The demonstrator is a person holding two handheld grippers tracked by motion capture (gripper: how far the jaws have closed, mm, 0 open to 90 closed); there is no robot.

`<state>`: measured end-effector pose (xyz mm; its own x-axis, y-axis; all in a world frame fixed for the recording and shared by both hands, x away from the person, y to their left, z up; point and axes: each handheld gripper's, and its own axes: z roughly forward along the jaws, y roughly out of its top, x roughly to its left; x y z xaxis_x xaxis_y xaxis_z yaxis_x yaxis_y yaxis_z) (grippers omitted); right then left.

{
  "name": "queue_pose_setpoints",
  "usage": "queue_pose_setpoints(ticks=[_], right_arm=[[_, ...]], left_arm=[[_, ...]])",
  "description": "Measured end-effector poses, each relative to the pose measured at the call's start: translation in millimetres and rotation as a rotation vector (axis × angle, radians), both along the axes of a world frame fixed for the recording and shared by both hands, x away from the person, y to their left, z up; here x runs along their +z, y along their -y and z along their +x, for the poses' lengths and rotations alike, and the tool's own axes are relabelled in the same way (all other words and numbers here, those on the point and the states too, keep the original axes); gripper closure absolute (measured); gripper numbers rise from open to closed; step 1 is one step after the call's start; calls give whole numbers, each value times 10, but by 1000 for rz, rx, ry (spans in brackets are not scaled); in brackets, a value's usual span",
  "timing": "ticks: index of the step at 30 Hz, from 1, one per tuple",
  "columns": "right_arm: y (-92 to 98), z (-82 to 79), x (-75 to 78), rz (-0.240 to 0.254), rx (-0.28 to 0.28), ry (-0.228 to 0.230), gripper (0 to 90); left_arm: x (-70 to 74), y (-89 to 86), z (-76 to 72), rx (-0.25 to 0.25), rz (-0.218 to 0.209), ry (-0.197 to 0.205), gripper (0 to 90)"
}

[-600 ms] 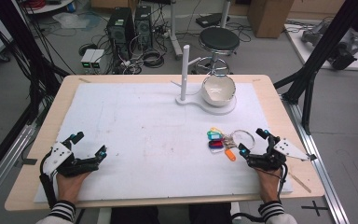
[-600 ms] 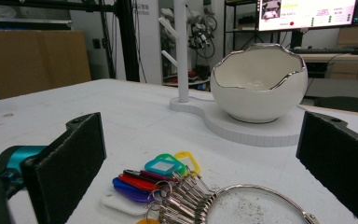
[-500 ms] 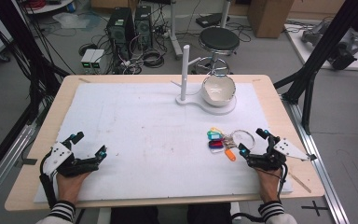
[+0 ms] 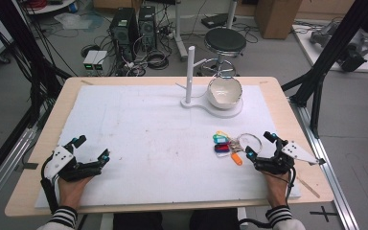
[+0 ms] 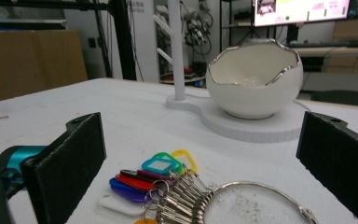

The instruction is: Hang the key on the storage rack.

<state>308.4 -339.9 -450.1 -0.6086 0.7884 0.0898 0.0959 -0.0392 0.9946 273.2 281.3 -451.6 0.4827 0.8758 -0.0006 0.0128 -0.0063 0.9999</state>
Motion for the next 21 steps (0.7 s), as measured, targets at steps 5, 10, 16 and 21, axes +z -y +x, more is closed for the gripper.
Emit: queue_pose_setpoints(ticks=[5,10,16,21], right_arm=[[50,24,64,19,-23,-73,8],[120,11,272,-25,-44,-64,8],[183,30,469,-75,-59,-90,9],[261,166,577,-135,-73,-200,9]], left_arm=[[0,2,0,1,0,0,17],[0,1,0,1,-2,-2,17],[0,2,2,2,0,-2,17],[0,3,2,2,1,-1,17]])
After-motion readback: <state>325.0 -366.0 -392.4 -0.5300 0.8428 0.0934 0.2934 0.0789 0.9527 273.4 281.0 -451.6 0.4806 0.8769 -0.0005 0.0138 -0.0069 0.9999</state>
